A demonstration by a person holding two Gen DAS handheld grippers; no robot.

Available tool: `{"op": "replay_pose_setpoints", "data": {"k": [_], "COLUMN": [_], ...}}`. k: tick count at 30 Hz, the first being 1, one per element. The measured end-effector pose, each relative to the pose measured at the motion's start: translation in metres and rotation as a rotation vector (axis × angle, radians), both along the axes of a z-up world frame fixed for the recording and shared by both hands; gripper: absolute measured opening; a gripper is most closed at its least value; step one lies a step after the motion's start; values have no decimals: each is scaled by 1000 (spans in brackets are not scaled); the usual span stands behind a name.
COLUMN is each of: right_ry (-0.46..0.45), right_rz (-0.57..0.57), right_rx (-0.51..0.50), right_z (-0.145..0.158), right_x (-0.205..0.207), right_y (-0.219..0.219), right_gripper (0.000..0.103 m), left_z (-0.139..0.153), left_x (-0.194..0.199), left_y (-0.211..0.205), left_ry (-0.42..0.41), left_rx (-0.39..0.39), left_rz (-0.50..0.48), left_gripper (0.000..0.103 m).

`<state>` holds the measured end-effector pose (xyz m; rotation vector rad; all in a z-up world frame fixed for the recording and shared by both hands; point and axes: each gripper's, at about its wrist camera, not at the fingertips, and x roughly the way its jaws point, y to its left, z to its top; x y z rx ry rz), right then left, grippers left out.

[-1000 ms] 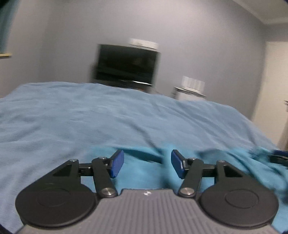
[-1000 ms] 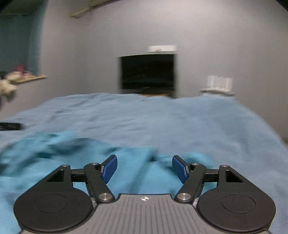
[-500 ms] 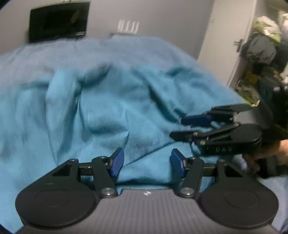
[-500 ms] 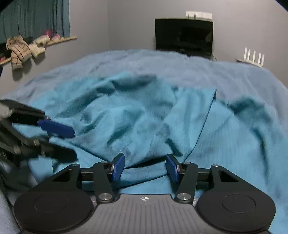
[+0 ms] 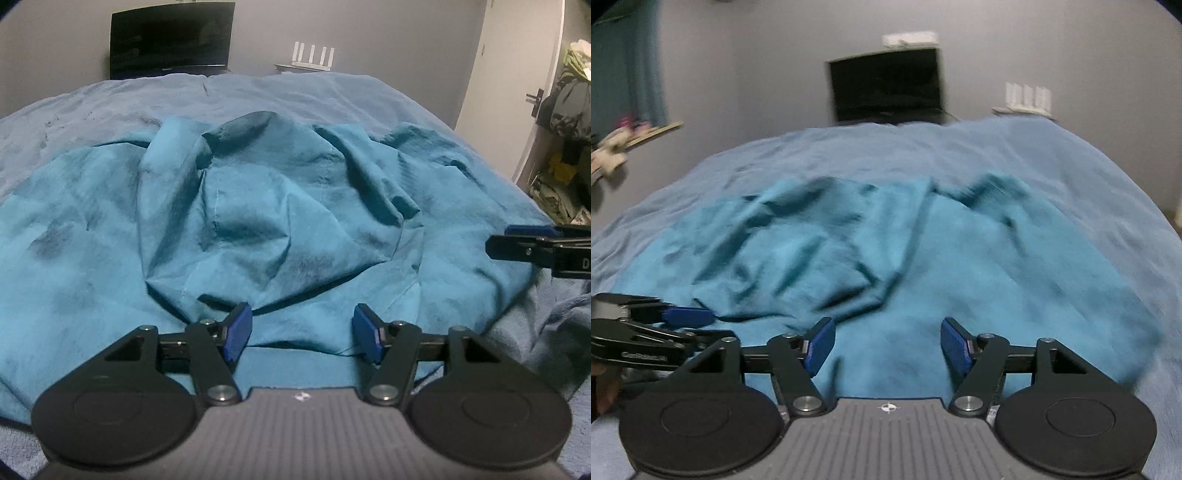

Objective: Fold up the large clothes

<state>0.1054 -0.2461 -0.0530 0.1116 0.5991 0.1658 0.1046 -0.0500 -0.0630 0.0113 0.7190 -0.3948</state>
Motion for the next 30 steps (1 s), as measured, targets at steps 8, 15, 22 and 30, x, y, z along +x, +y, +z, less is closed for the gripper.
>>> {"op": "replay_pose_setpoints", "data": {"k": [8, 15, 22, 30], "right_ry": [8, 108, 160, 82], "right_rz": [-108, -304, -338, -363], "right_rx": [-128, -37, -59, 83], "right_z": [-15, -21, -38, -30], "right_x": [-13, -9, 5, -6], "right_y": [1, -45, -47, -64], "right_gripper": [53, 59, 63, 73], "left_z": [-1, -3, -4, 24], "left_x": [-12, -10, -6, -20], "left_y": [-3, 1, 6, 45], "left_ry": [-28, -27, -13, -139], "left_rx": [54, 36, 2, -129], "left_rz": [16, 9, 5, 119], "left_gripper": [59, 59, 61, 73]}}
